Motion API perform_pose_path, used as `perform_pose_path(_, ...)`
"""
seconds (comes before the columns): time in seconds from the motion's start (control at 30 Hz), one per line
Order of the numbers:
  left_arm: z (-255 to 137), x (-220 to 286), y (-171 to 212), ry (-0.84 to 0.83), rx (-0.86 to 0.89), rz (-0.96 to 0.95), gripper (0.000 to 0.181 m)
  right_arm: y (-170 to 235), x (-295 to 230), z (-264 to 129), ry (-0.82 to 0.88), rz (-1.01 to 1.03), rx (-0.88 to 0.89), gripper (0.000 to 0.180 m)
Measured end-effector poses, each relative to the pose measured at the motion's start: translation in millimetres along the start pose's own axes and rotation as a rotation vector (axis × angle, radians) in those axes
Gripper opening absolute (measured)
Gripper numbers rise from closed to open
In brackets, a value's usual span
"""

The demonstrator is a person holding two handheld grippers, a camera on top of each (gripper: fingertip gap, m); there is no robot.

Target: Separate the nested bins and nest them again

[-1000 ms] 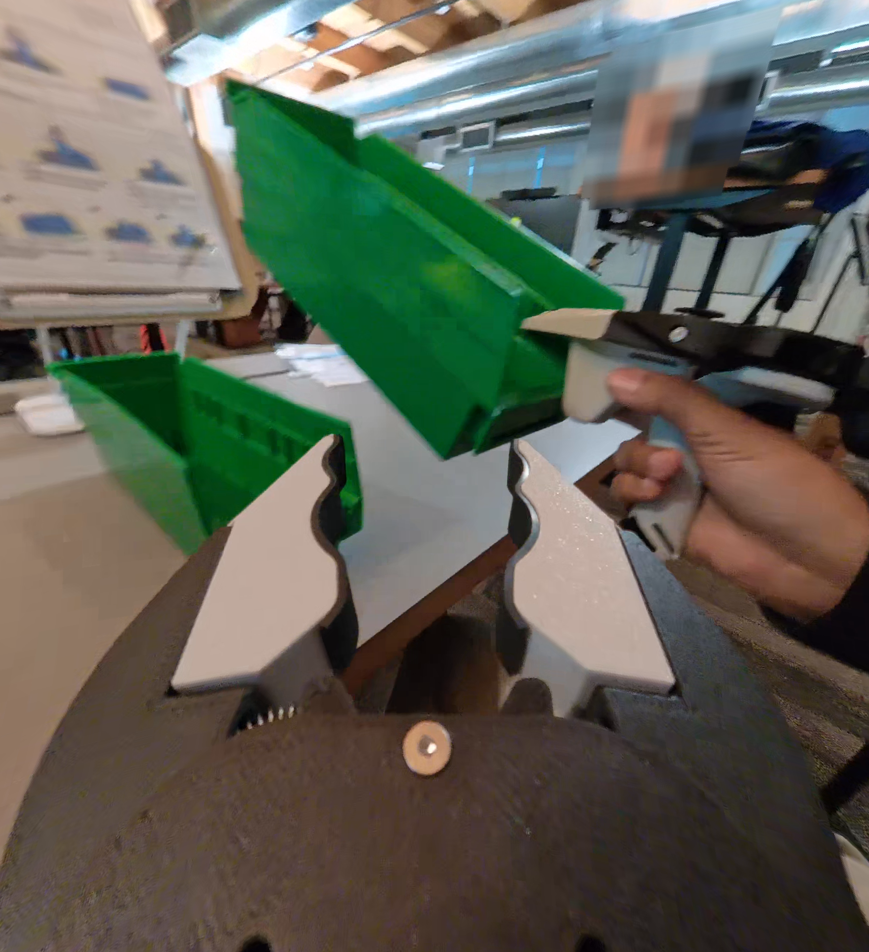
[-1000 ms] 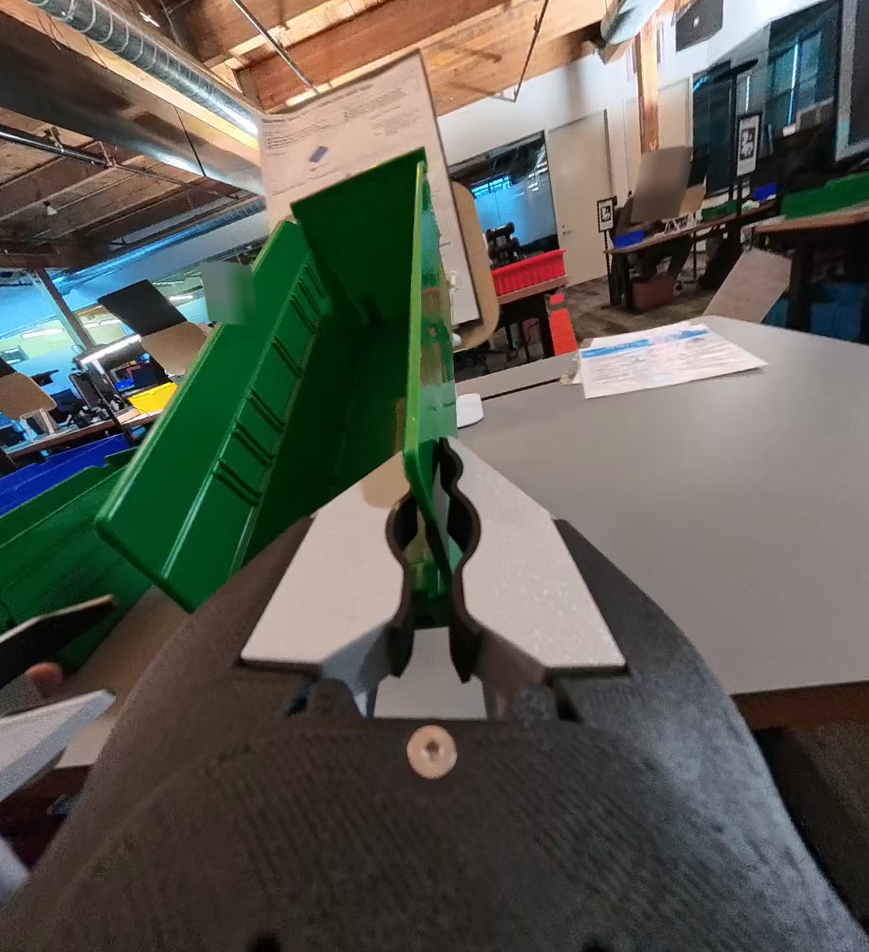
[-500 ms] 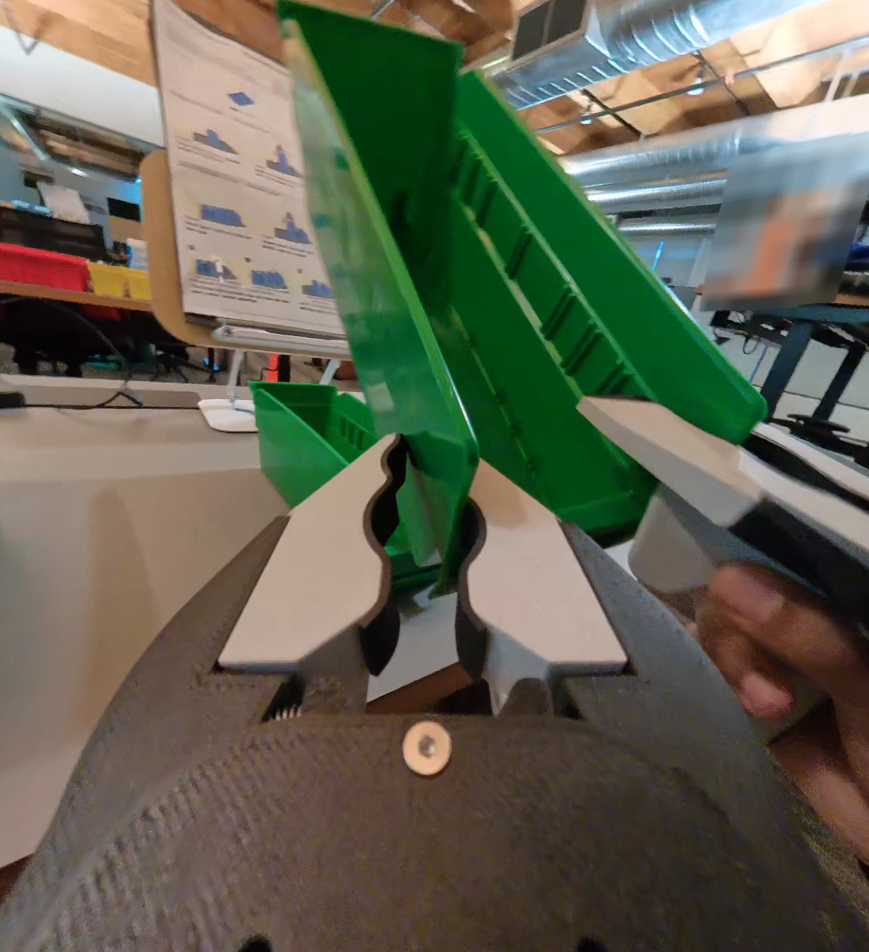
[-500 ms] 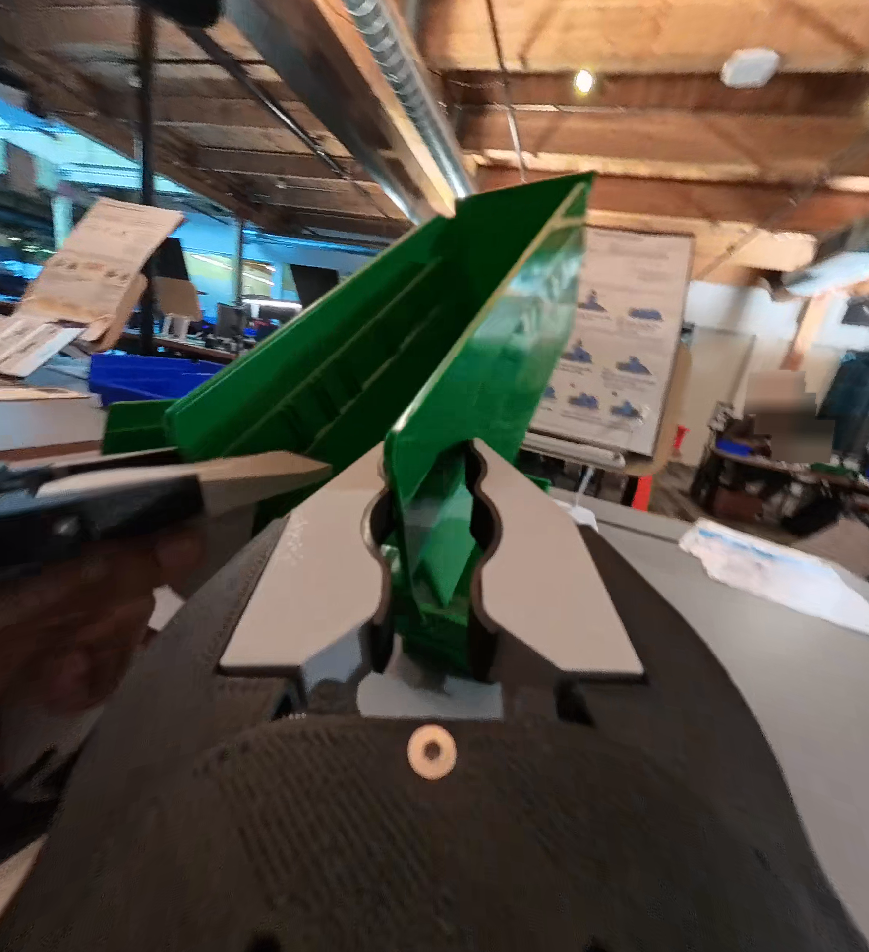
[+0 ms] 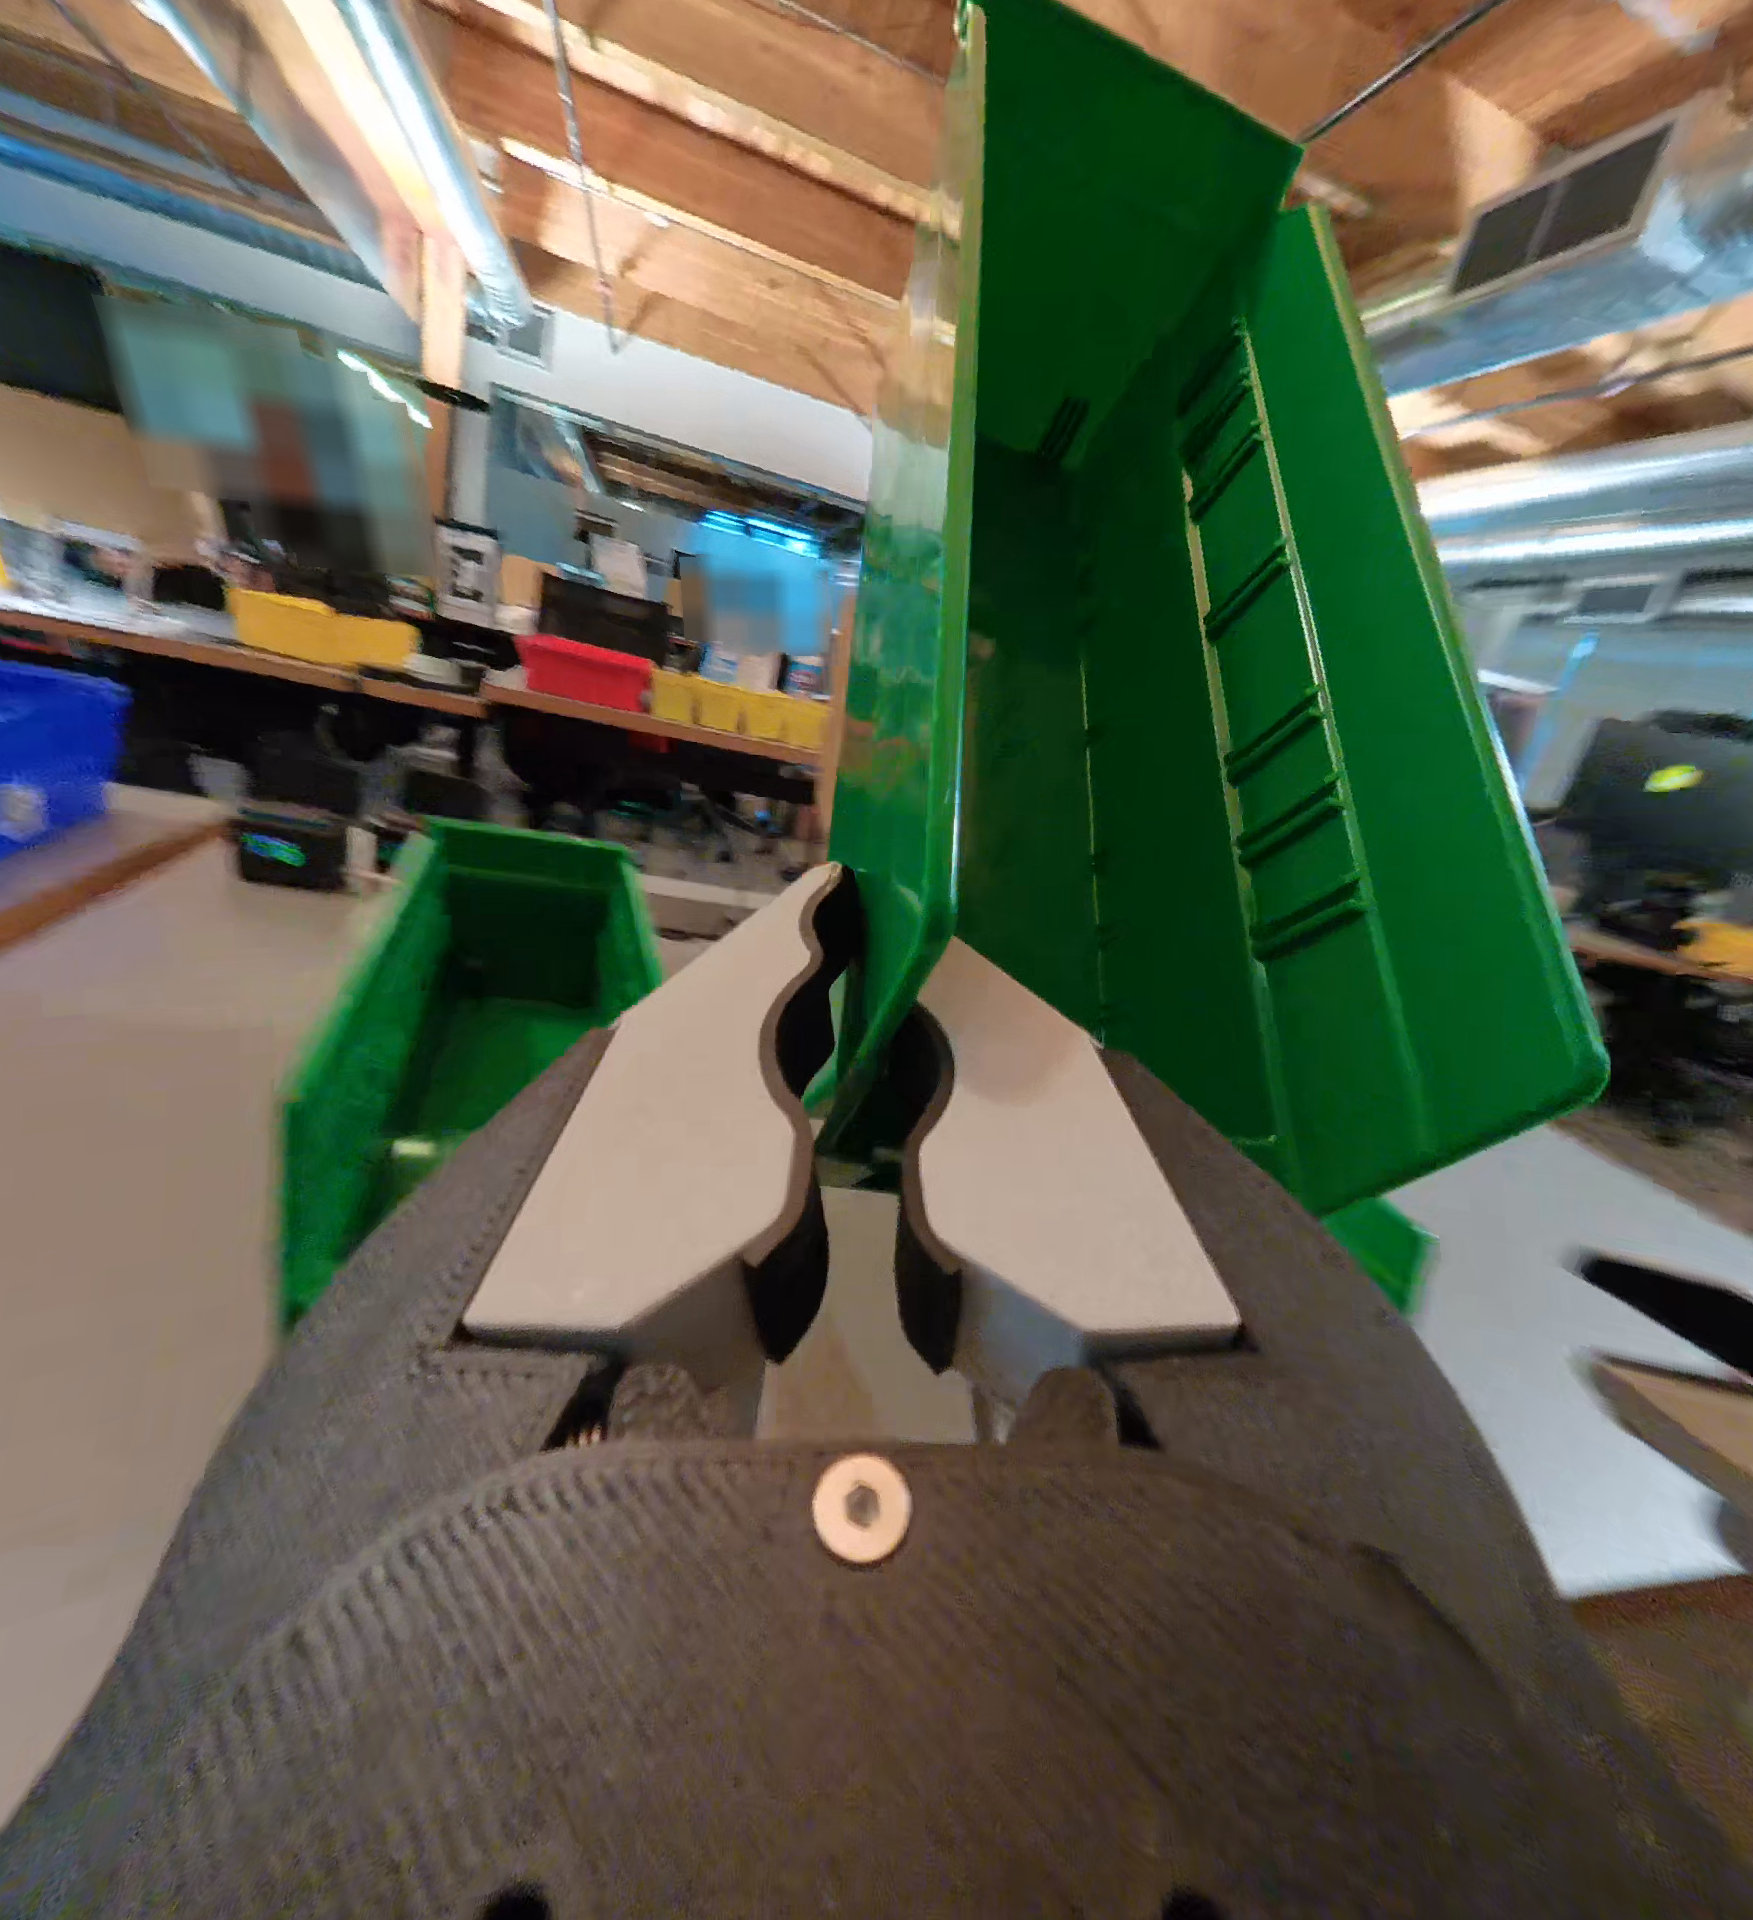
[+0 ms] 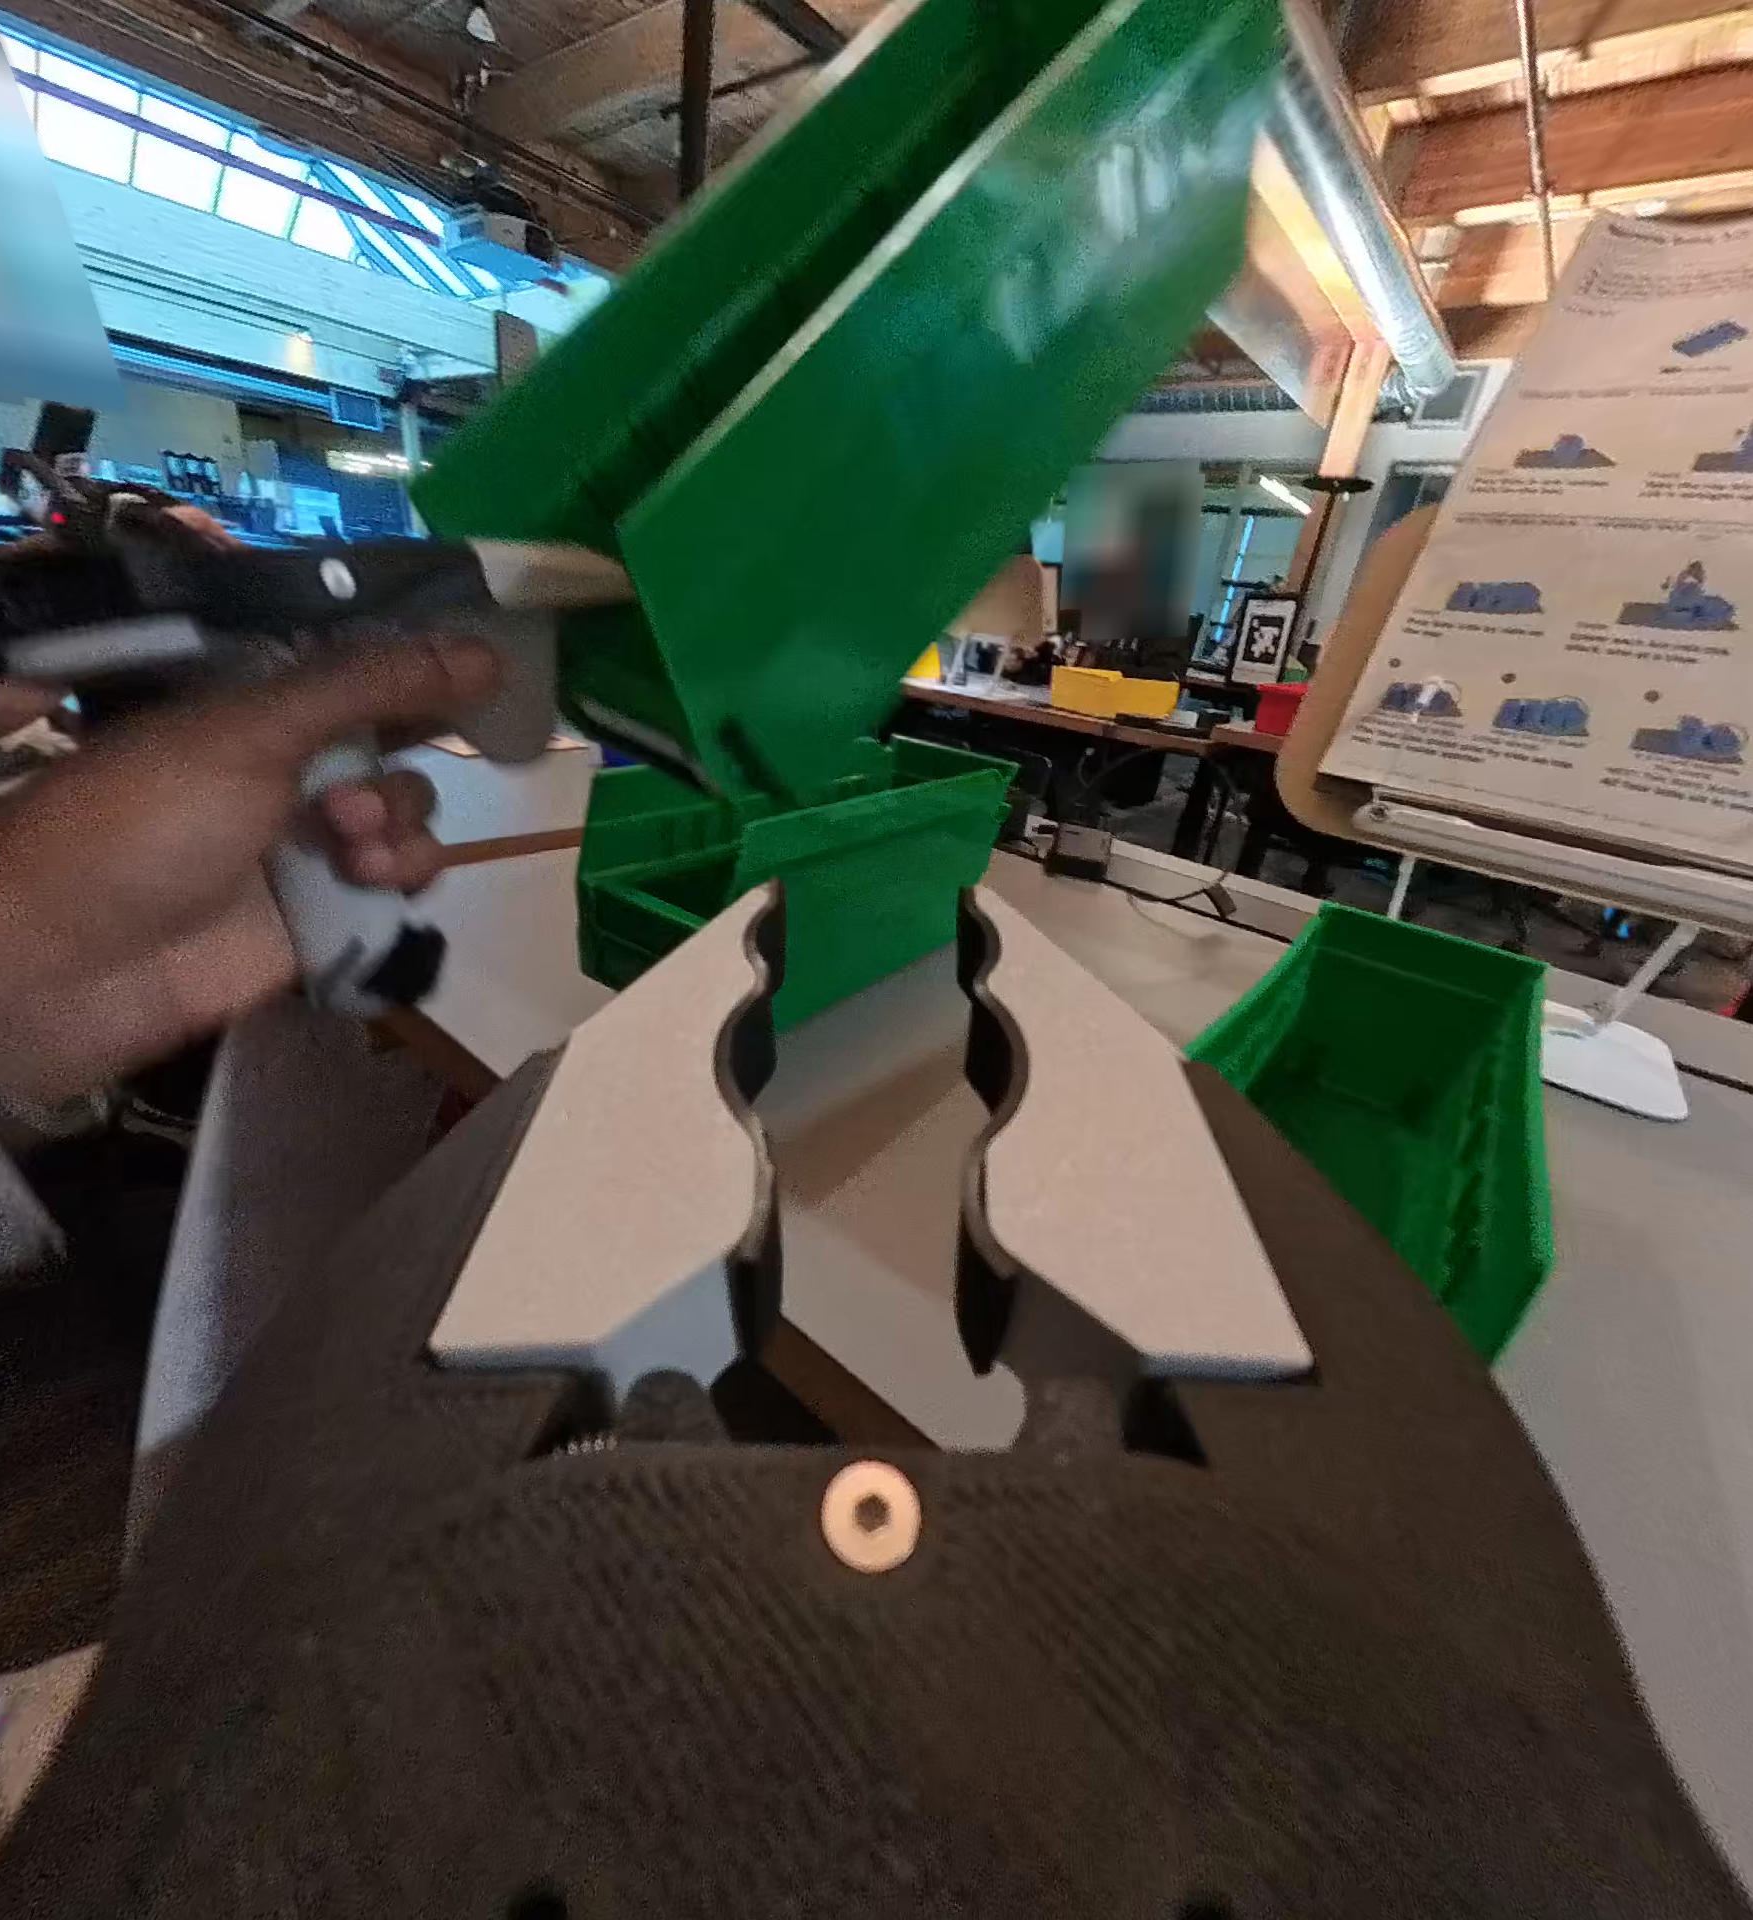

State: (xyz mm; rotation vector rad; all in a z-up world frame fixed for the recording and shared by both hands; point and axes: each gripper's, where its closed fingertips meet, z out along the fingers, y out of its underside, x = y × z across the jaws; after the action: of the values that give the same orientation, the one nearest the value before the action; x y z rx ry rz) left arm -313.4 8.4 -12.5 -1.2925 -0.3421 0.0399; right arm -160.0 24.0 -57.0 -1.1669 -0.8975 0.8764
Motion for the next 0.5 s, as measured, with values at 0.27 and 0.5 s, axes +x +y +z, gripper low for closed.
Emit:
perform_pose_path(0.27,19.7,-119.7,-23.1,-0.194,-0.177,0.012,0.001,75.6,42.1,4.0,0.009,0.014,-0.272,0.011)
perform_pose_path(0.5,26.7,-149.7,1.3,-0.181,-0.298,-0.089,0.001,91.7,45.2,-9.7,0.03,0.066,-0.333,0.011)
